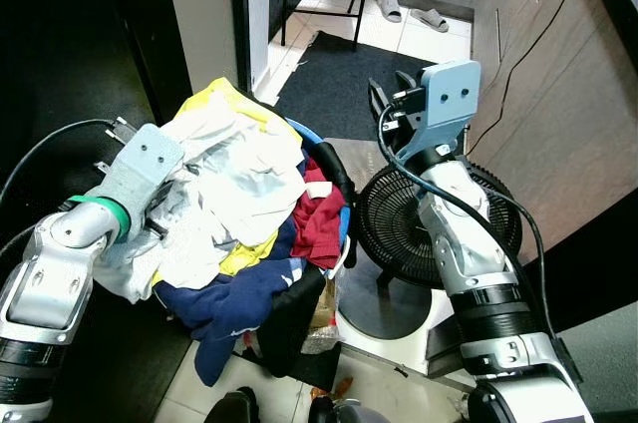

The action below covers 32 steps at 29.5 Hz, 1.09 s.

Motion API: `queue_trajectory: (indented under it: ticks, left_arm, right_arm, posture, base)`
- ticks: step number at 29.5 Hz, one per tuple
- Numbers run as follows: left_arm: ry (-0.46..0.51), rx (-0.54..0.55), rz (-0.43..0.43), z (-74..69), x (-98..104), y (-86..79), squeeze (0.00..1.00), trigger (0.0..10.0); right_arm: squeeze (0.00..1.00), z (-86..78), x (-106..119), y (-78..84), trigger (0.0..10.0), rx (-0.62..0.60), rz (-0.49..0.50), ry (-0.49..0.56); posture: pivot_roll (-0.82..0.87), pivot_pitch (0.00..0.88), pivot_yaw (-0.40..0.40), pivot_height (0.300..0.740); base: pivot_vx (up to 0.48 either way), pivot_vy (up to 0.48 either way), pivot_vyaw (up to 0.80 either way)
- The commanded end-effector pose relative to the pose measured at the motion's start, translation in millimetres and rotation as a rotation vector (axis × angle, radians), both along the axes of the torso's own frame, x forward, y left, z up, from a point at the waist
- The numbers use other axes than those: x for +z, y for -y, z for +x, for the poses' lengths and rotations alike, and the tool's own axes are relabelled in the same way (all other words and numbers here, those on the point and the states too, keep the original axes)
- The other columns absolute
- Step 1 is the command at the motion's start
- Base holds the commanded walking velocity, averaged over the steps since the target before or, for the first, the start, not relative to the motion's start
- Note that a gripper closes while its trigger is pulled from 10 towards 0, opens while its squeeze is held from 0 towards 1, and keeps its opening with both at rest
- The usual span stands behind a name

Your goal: Clothes washing

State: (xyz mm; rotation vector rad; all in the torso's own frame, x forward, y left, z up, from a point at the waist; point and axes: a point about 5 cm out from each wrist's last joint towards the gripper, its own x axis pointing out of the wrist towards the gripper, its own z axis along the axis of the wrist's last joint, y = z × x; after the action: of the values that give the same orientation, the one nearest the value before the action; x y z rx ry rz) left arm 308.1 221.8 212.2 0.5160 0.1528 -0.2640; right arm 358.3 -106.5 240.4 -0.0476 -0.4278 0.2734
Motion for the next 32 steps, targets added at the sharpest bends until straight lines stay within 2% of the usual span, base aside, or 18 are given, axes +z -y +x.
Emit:
queue_trajectory:
  ticks: [1,2,3,4,5,9,10,12,13,14,16,17,20,22,24,26,29,32]
  left_arm:
    - [0.046,-0.059,-0.082,-0.5,14.2,11.9,0.00,0.0]
    - [0.132,-0.074,-0.168,1.6,33.3,19.2,0.00,2.7]
    - [0.132,-0.074,-0.168,1.6,33.3,19.2,0.00,2.7]
    - [0.238,-0.071,-0.241,4.5,55.0,24.3,0.00,10.0]
    - [0.238,-0.071,-0.241,4.5,55.0,24.3,0.00,10.0]
    - [0.503,-0.003,-0.433,16.7,113.2,31.2,0.00,10.0]
    - [0.503,-0.003,-0.433,16.7,113.2,31.2,0.00,10.0]
    - [0.633,0.077,-0.606,23.7,151.2,30.4,0.00,10.0]
    - [0.633,0.077,-0.606,23.7,151.2,30.4,0.00,10.0]
    - [0.685,0.089,-0.719,23.0,170.2,28.7,0.00,10.0]
    - [0.833,-0.097,-0.844,1.1,204.3,36.1,0.00,10.0]
    - [0.877,-0.200,-0.822,-10.5,210.9,42.9,0.00,10.0]
    - [0.877,-0.200,-0.822,-10.5,210.9,42.9,0.00,10.0]
    - [0.881,-0.258,-0.755,-16.7,210.3,50.1,0.00,10.0]
    - [0.755,-0.246,-0.568,-12.0,175.6,61.3,0.00,10.0]
    - [0.693,-0.220,-0.530,-9.2,159.1,62.2,0.00,10.0]
    - [0.574,-0.146,-0.562,-5.0,131.0,61.2,0.00,10.0]
    - [0.541,-0.116,-0.585,-3.9,121.2,62.3,0.00,10.0]
  right_arm:
    - [0.00,0.8,-2.2,1.5,10.0,-0.003,0.002,-0.008]
    - [0.00,0.9,-1.7,1.2,10.0,-0.002,0.004,-0.007]
    - [0.00,0.9,-1.7,1.2,10.0,-0.002,0.004,-0.007]
    - [0.00,0.9,-1.0,0.7,10.0,-0.001,0.007,-0.005]
    - [0.00,0.9,-1.0,0.7,10.0,-0.001,0.007,-0.005]
    - [0.00,1.0,1.3,-1.0,10.0,0.000,0.015,0.001]
    - [0.00,1.0,1.3,-1.0,10.0,0.000,0.015,0.001]
    - [0.00,0.9,2.8,-2.5,10.0,0.000,0.020,0.007]
    - [0.00,0.9,2.8,-2.5,10.0,0.000,0.020,0.007]
    - [0.00,0.6,3.4,-2.8,10.0,-0.001,0.022,0.009]
    - [0.00,0.2,3.7,-0.8,10.0,-0.011,0.027,0.012]
    - [0.00,0.1,3.5,0.3,10.0,-0.016,0.030,0.013]
    - [0.00,0.1,3.5,0.3,10.0,-0.016,0.030,0.013]
    - [0.00,0.1,3.3,1.1,10.0,-0.020,0.032,0.013]
    - [0.00,0.0,3.5,1.7,10.0,-0.025,0.041,0.016]
    - [0.00,0.0,4.0,1.9,10.0,-0.025,0.045,0.018]
    - [0.00,0.0,5.4,2.7,10.0,-0.026,0.052,0.026]
    - [0.00,0.3,6.3,3.3,10.0,-0.027,0.051,0.029]
  posture:
    - [0.12,0.105,-0.055,0.740]
    - [0.12,0.105,-0.055,0.740]
    - [0.12,0.105,-0.055,0.740]
    - [0.12,0.104,-0.056,0.740]
    - [0.12,0.104,-0.056,0.740]
    - [0.11,0.100,-0.060,0.740]
    - [0.11,0.100,-0.060,0.740]
    - [0.11,0.096,-0.056,0.740]
    - [0.11,0.096,-0.056,0.740]
    - [0.11,0.094,-0.054,0.740]
    - [0.11,0.093,-0.050,0.740]
    - [0.11,0.092,-0.048,0.740]
    - [0.11,0.092,-0.048,0.740]
    - [0.11,0.092,-0.048,0.740]
    - [0.11,0.092,-0.046,0.740]
    - [0.11,0.092,-0.046,0.740]
    - [0.12,0.086,-0.053,0.740]
    - [0.12,0.084,-0.055,0.740]
  base:
    - [0.000,0.000,0.00]
    - [0.000,0.000,0.00]
    - [0.000,0.000,0.00]
    - [0.000,0.000,0.00]
    - [0.000,0.000,0.00]
    - [0.000,0.000,0.00]
    - [0.000,0.000,0.00]
    - [0.000,0.000,0.00]
    - [0.000,0.000,0.00]
    - [0.000,0.000,0.00]
    - [0.000,0.000,0.00]
    - [0.000,0.000,0.00]
    - [0.000,0.000,0.00]
    - [0.000,0.000,0.00]
    - [0.000,0.000,0.00]
    - [0.000,0.000,0.00]
    - [0.000,0.000,0.00]
    - [0.000,0.000,0.00]
